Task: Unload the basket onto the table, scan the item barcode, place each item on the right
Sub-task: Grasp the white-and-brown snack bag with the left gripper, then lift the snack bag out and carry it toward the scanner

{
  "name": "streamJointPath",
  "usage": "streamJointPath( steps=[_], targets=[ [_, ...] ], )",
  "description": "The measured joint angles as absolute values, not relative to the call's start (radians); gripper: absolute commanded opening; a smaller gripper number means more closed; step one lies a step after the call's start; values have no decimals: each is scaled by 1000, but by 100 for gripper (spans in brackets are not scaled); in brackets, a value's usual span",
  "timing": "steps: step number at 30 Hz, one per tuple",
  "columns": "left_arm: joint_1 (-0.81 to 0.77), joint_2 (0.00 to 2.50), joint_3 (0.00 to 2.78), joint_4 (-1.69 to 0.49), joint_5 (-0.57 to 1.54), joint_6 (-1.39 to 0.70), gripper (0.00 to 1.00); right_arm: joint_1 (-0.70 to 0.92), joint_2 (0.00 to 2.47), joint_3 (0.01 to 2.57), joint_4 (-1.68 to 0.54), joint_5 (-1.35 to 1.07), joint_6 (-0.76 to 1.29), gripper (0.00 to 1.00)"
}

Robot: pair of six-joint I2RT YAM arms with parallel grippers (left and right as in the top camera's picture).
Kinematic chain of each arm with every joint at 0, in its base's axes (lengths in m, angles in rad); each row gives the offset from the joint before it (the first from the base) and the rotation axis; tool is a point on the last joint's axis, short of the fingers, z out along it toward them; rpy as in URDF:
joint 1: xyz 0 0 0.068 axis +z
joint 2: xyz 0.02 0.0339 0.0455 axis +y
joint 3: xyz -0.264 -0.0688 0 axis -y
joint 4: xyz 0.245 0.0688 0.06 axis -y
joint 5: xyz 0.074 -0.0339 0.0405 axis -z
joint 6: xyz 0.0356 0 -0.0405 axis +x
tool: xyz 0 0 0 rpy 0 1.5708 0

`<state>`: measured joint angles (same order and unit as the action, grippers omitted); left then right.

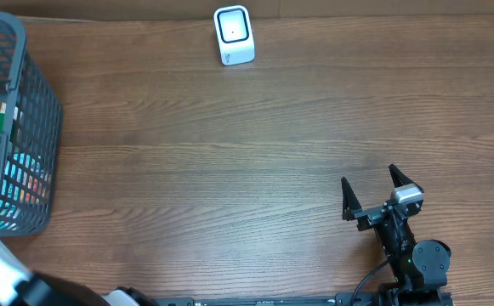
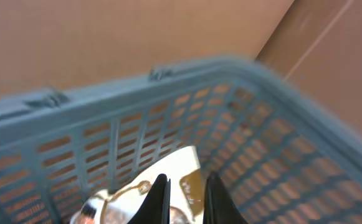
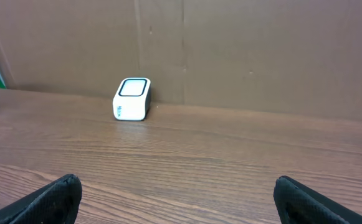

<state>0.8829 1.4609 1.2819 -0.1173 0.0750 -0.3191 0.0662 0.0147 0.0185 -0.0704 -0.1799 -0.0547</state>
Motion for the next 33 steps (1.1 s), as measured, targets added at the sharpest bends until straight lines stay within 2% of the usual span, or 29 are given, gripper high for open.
streamJointPath(
  steps=[7, 8, 12, 16, 33],
  targets=[
    [883, 1281, 1282, -161, 136, -395, 4, 66, 15, 19, -71, -179, -55, 100],
    [883, 1271, 1282, -164, 141, -402, 7, 66, 15, 19, -71, -179, -55, 100],
    [883, 1272, 1284, -233, 137, -420, 42, 66, 15, 19, -70, -180, -55, 100],
    [883, 1353, 1284, -274, 118, -413, 58, 66, 15, 19, -70, -180, -55, 100],
    [906, 1782, 1283, -303, -1, -315, 76, 66, 15, 19, -70, -180, -55, 100]
  ],
)
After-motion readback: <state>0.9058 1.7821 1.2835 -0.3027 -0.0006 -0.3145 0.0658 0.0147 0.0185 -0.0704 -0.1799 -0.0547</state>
